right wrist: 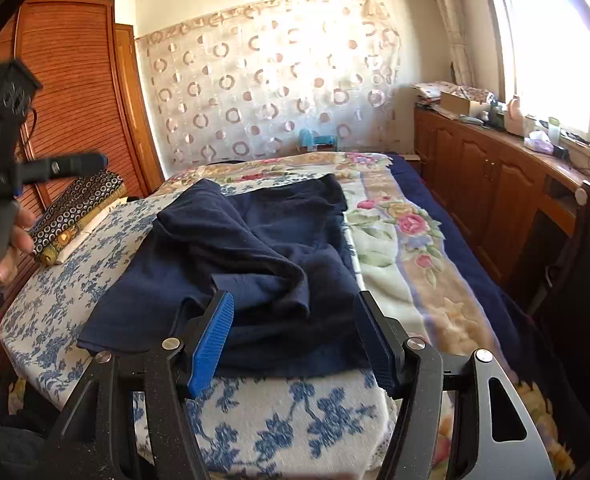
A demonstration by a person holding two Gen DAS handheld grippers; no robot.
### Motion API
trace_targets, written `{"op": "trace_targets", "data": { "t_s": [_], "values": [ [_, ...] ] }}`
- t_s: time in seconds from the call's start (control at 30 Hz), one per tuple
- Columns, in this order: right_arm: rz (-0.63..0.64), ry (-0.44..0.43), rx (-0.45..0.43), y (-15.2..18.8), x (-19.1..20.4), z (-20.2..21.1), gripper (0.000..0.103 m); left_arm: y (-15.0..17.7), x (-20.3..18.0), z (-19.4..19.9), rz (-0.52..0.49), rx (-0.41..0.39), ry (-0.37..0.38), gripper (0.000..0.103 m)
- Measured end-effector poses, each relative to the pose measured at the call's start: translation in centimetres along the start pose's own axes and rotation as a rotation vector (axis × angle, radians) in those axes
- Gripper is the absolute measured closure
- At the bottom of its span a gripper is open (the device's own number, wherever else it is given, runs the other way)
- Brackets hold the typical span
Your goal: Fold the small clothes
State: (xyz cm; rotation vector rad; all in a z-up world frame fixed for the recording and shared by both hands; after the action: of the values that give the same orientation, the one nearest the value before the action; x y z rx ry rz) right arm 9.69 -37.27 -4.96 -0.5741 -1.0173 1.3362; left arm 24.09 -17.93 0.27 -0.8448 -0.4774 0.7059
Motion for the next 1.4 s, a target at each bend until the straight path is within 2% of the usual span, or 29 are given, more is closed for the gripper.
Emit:
{"op": "trace_targets", "data": {
  "t_s": [0.1,0.2,0.33,0.6,0.77,0.93,1.17,1.27,1.33,1.4],
  "values": [
    [0.013,-0.018,0.018,-0.7,0.5,-1.5,0.039,2.0,2.0,-0.7,0.004,0.034,-0.046,0.023],
    [0.049,-0.023,0.043,-1.5,1.7,-3.3,0.039,4.2,4.6,-1.4,0.049,0.064,-0.063,0.023],
    [0.133,-0.05,0.073,-3.0,4.3,-5.4,0.039,6.3,7.5,-1.5,0.091,0.07,-0.116,0.023],
    [0.28,-0.12,0.138,-6.1,9.5,-9.3,0.039,8.0,11.1,-2.0,0.111,0.071,-0.16,0.023],
    [0.329,-0.171,0.205,-7.0,11.9,-12.5,0.039,8.2,12.4,-2.0,0.117,0.058,-0.161,0.023],
    [0.371,-0.223,0.288,-7.3,13.5,-15.8,0.041,8.1,13.1,-1.6,0.13,0.044,-0.123,0.023],
    [0.415,-0.189,0.413,-7.2,13.0,-20.1,0.047,7.2,14.2,-1.9,0.143,0.047,-0.093,0.023],
    [0.42,-0.152,0.428,-7.2,12.0,-21.3,0.051,6.9,14.3,-2.4,0.136,0.05,-0.081,0.023],
    [0.394,-0.155,0.429,-7.5,11.5,-21.8,0.059,6.9,14.2,-2.9,0.136,0.053,-0.071,0.023],
    [0.378,-0.149,0.427,-7.7,11.7,-22.7,0.092,7.0,14.0,-3.4,0.141,0.058,-0.057,0.023]
  ]
}}
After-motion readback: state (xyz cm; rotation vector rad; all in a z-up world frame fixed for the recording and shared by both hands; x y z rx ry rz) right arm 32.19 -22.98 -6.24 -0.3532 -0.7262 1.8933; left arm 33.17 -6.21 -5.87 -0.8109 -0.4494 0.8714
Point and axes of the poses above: each gripper's, at about its wrist camera, not at the fingertips, and z roughly against the way its jaws point, x to its left, y to its underside, the point moved 6 cm from there along -z, roughly the way its jaws point, and after that the axes turned 11 degrees about -z, right-handed, at the moved point
